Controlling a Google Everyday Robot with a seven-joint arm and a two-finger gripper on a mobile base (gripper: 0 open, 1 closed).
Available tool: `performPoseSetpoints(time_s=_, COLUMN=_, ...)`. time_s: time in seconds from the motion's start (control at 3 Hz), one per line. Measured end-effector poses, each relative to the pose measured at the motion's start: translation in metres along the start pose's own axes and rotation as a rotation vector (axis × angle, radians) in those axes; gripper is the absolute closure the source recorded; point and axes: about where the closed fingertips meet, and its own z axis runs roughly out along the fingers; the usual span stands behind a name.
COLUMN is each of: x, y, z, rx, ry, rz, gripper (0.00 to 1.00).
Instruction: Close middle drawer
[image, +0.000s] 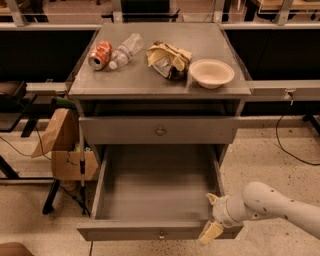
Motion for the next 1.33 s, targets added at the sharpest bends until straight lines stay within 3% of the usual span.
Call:
performPoseSetpoints(time_s=0.33, x=0.006, y=-0.005, z=0.015, rx=-0.009, ry=-0.014, rz=-0.005, gripper=0.05)
performPoseSetpoints(time_s=1.33, x=-0.015, y=-0.010, z=0.007, rx=0.042, ry=-0.045, rz=-0.087, gripper=0.75)
